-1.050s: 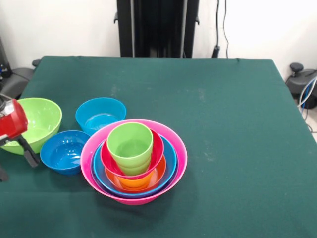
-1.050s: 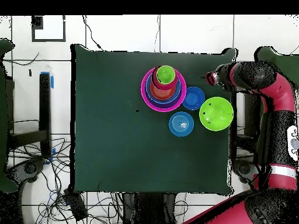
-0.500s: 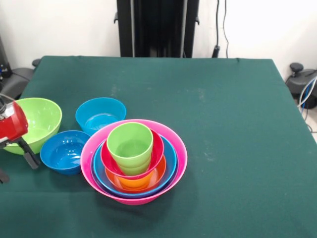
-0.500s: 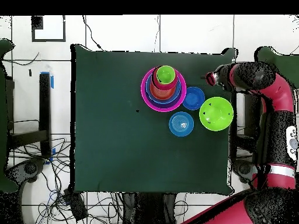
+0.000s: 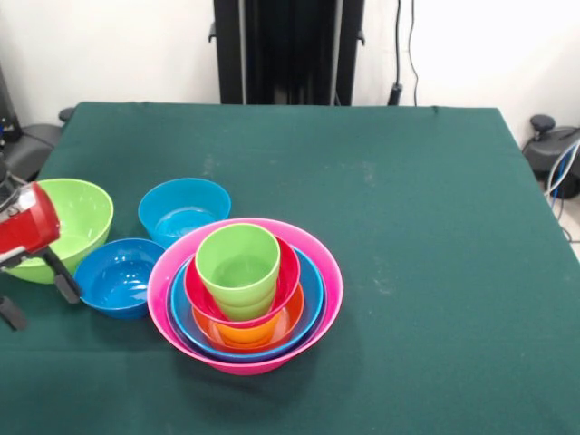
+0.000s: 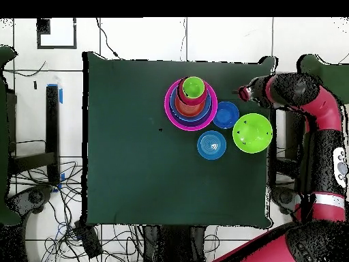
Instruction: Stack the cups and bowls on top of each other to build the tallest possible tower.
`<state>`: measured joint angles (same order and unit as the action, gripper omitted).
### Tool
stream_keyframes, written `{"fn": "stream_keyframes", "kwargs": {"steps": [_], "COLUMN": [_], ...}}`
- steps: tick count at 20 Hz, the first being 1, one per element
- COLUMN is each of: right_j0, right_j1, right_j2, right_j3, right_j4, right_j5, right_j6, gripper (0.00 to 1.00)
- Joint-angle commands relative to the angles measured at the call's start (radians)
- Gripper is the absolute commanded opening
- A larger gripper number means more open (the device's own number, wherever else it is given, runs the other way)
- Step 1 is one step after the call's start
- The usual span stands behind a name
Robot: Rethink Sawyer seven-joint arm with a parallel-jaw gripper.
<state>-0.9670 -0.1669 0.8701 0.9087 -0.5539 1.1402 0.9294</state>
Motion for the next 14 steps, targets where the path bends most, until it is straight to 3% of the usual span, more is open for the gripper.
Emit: {"fn": "stream_keyframes", "kwargs": {"steps": [1,14], "right_j0": [0.031,0.015], "right_j1": [0.01,-0.007], "right_j2": [-0.057,-0.049], "right_j3": [0.134,0.178], "right_j4": [-0.058,-0.075], "right_j5": [0.031,0.052], "right_j6": [-0.303,-0.37], "gripper": [1.0,1.0]}}
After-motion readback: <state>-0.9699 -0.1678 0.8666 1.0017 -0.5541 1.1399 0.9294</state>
